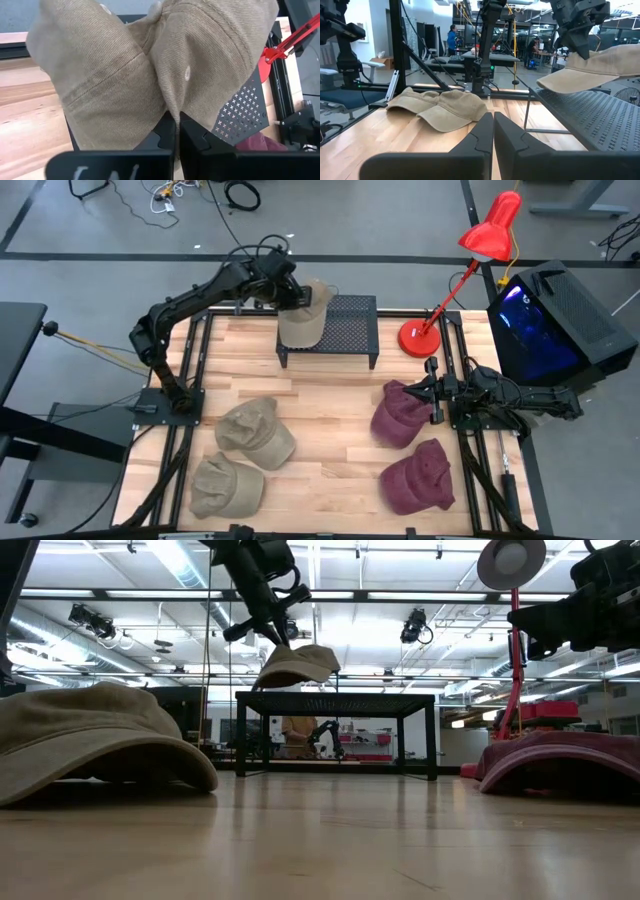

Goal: Pick & Place hat
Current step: Put the top brown cap on the shelf

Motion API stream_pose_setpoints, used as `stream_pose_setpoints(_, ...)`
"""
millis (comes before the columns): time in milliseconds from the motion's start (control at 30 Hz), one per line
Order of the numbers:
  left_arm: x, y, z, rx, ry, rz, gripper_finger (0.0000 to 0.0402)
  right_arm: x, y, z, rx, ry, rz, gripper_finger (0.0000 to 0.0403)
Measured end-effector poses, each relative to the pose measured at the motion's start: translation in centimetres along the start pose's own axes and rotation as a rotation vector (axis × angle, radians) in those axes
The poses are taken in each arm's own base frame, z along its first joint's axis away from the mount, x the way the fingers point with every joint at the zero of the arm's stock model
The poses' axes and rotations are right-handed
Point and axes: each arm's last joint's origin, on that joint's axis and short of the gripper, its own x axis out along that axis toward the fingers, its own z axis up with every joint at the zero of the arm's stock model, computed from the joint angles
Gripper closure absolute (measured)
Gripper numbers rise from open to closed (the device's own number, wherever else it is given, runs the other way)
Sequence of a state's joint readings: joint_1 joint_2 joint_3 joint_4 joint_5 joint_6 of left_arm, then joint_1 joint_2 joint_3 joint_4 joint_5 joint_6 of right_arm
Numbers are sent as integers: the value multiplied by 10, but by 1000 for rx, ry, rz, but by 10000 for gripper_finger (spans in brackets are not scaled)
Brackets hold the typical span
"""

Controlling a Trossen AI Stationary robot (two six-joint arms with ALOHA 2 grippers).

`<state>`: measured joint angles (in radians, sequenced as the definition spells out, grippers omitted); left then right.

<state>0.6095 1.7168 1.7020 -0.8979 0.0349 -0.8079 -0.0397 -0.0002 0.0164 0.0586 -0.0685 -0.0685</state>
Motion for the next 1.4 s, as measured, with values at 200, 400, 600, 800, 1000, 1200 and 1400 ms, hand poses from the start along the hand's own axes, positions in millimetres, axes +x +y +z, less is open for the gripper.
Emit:
stream_pose_setpoints(200,14,0,-5,6,48,31,392,0,0,0,0,0,0,387)
stream_pose_setpoints(400,22,-1,-5,9,53,35,391,0,0,0,0,0,0,387)
stream_pose_setpoints(600,22,-3,-4,-9,36,20,383,0,0,0,0,0,0,387)
stream_pose_setpoints(800,22,-3,-3,-11,23,31,393,0,0,0,0,0,0,387)
stream_pose_setpoints(1000,22,-2,-3,-18,24,33,370,0,0,0,0,0,0,387)
stream_pose_setpoints(1200,22,-2,-3,-36,26,36,368,0,0,0,0,0,0,387)
stream_pose_setpoints(1400,22,-3,-3,-35,17,30,380,0,0,0,0,0,0,387)
